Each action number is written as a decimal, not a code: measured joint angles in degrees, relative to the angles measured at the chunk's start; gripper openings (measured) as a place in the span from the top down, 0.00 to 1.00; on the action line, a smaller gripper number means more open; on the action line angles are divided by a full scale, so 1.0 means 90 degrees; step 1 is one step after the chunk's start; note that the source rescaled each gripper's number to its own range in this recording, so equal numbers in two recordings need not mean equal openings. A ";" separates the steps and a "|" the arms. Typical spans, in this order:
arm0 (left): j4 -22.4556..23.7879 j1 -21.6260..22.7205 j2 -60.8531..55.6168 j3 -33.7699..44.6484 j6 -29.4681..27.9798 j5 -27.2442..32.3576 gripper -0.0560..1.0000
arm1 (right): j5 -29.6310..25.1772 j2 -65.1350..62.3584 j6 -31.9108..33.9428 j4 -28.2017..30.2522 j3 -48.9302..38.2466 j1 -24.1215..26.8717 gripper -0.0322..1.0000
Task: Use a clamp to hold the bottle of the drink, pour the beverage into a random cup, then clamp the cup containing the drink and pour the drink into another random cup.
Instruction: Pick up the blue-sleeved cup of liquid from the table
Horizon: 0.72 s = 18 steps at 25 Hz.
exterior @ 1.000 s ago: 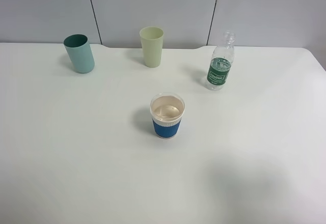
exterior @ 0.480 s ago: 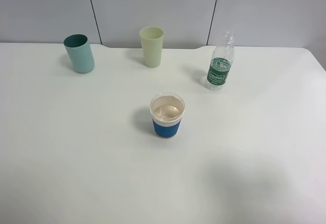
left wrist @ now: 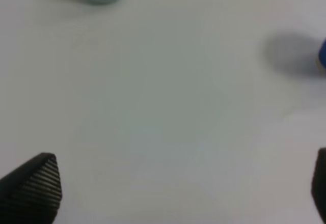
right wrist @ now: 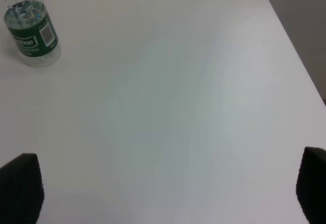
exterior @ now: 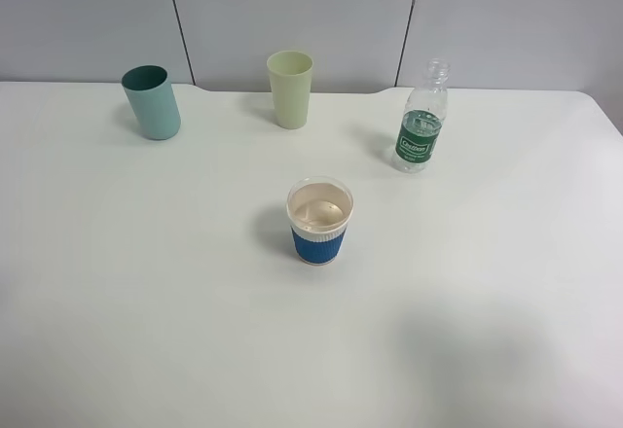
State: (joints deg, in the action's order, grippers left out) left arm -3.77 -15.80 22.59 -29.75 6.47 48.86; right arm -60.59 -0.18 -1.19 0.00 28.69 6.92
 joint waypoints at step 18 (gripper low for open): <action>0.0056 -0.2261 0.3226 0.0761 0.0597 -0.2331 0.00 | 0.0000 0.0000 0.0000 0.0000 0.0000 0.0000 0.00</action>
State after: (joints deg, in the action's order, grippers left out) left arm -3.26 -36.14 51.62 -22.90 11.84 27.88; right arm -60.59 -0.18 -1.19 0.00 28.69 6.92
